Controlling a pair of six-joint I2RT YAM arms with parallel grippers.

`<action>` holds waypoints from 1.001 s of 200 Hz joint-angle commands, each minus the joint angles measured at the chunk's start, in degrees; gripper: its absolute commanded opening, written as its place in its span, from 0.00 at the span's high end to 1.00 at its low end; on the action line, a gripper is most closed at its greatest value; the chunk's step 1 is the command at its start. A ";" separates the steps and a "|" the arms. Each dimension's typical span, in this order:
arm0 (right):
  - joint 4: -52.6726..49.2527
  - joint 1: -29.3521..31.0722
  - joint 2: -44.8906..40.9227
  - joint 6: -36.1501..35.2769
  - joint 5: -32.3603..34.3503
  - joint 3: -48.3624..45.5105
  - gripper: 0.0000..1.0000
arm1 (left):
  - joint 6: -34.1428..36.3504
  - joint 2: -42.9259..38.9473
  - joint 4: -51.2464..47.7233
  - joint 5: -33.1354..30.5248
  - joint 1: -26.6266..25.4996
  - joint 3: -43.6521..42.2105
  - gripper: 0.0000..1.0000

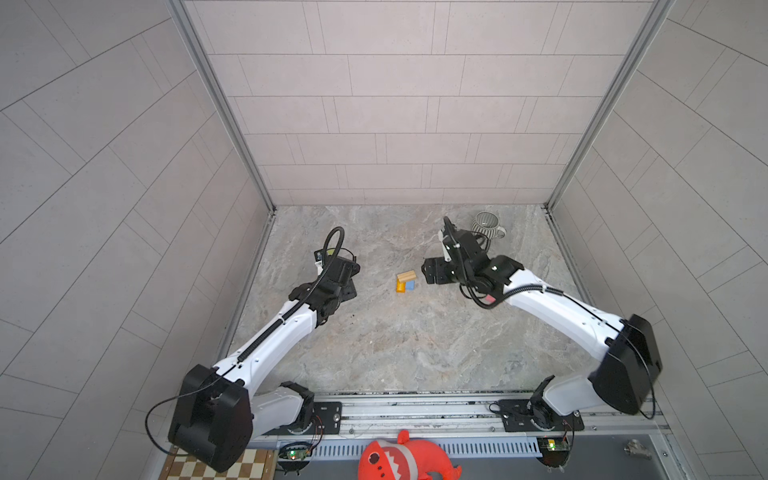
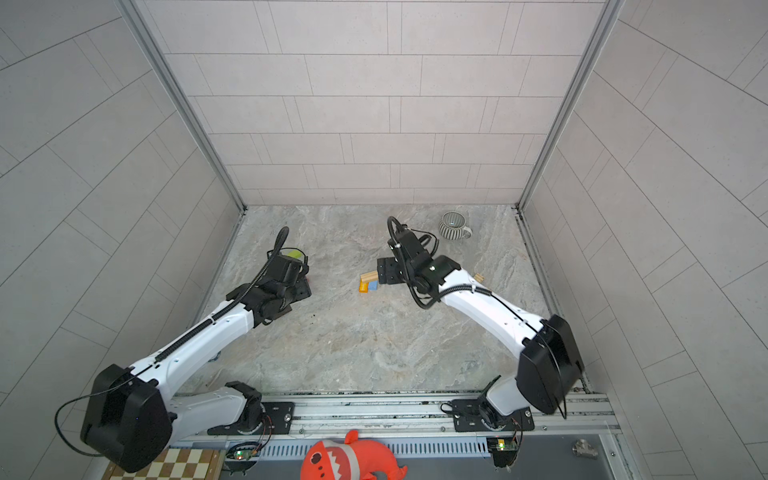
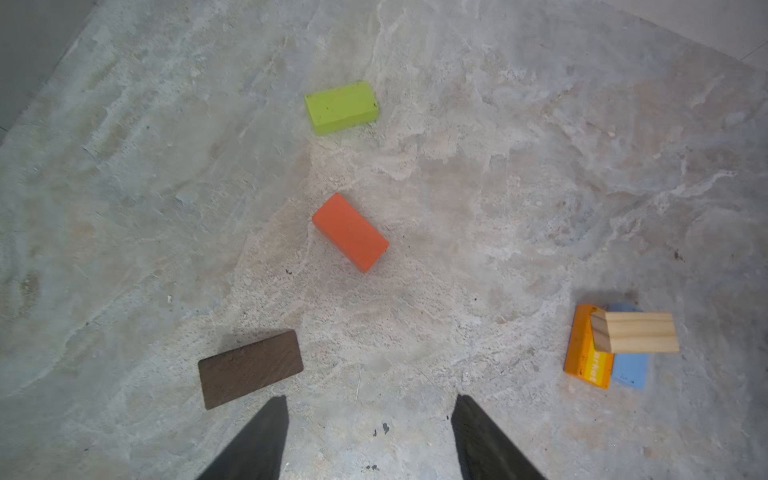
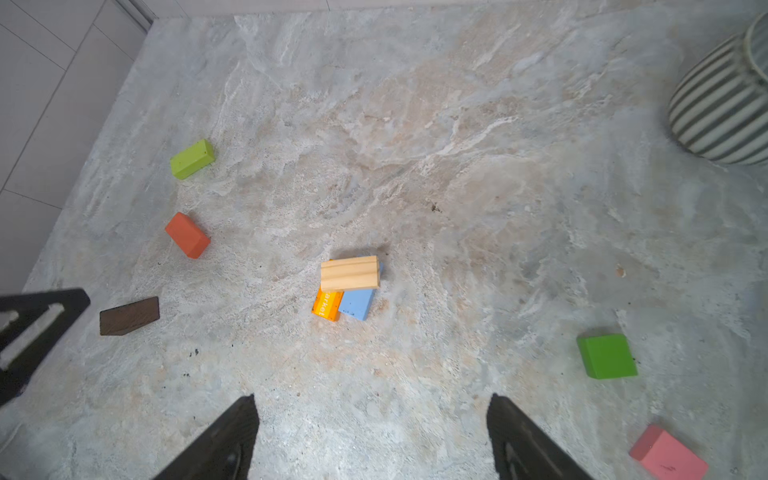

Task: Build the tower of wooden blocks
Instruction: 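Withdraw right gripper while left gripper moves over the red-orange block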

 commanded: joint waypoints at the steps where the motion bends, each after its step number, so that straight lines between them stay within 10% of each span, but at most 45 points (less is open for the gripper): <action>1: 7.79 -0.15 -5.66 -1.69 -1.92 -9.22 0.08 | 2.05 5.59 -6.56 0.50 1.98 5.77 0.27; 113: 21.59 -3.02 -21.17 -1.61 -5.36 -31.70 0.00 | 34.94 29.67 -19.98 11.74 5.15 28.54 0.08; 200: 25.62 -3.57 -23.55 0.89 -10.48 -35.58 0.00 | 40.08 32.35 -13.43 12.45 10.54 22.53 0.09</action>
